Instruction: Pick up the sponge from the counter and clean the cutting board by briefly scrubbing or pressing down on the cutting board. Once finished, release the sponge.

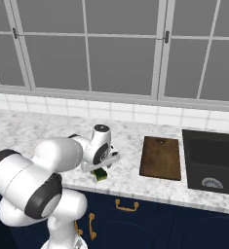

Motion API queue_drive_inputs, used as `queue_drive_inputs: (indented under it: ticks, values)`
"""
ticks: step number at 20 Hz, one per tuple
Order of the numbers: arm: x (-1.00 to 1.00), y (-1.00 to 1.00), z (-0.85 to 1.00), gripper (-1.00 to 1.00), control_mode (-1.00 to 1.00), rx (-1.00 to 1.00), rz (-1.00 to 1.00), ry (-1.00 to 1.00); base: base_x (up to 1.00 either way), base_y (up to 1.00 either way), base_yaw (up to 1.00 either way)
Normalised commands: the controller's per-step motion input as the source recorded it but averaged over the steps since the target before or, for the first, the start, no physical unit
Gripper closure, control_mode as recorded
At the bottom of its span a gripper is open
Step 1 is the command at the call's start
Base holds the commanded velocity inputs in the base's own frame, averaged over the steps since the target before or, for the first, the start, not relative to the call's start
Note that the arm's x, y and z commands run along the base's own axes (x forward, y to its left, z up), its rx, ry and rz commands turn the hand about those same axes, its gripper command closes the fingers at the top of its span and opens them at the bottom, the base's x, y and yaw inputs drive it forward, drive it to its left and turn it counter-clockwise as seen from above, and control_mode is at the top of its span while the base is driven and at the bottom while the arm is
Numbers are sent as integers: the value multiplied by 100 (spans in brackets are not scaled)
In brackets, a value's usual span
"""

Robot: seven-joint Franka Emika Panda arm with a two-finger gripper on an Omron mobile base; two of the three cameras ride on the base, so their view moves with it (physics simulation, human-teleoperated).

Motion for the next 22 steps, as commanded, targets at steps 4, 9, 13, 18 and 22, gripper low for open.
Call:
queue_drive_inputs:
  ticks: [4,9,13,18,22]
  values:
    - [5,0,-22,-100,-100,0,1,0,0,0,0]
    - [1,0,-25,-100,-100,0,3,0,0,0,0]
    - [-22,15,-29,-100,-100,0,4,-1,0,0,0]
    - [-31,14,-9,-100,-100,0,6,-2,0,0,0]
    - [-6,1,-2,-100,-100,0,3,0,0,0,0]
